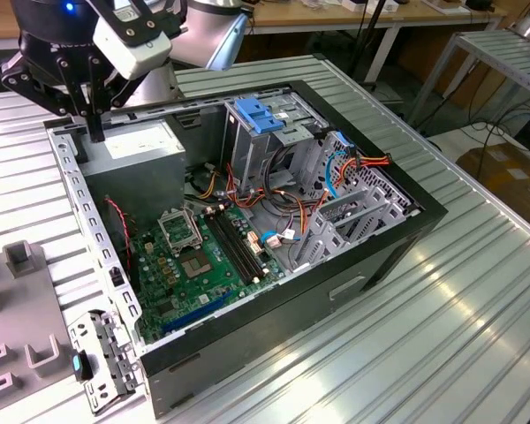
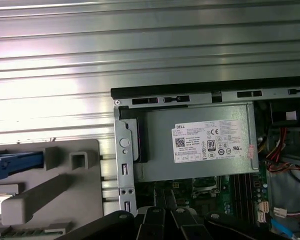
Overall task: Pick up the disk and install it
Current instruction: 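Reach for the disk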
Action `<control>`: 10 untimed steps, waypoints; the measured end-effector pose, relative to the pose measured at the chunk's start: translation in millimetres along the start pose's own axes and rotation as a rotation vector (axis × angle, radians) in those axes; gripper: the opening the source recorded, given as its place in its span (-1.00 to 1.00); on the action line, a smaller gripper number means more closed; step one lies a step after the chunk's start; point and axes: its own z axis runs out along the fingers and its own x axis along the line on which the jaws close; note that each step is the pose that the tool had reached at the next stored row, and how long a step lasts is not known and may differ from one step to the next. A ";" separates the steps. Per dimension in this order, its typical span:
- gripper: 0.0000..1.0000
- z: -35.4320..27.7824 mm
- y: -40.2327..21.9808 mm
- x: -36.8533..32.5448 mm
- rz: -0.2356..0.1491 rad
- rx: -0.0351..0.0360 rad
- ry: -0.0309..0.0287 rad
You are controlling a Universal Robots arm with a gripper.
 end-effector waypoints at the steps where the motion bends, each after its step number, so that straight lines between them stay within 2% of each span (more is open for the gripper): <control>1: -0.79 0.0 0.0 0.6 0.000 0.0000 -0.0001; 10: -0.79 -0.3 -0.6 8.2 0.000 0.0000 0.0000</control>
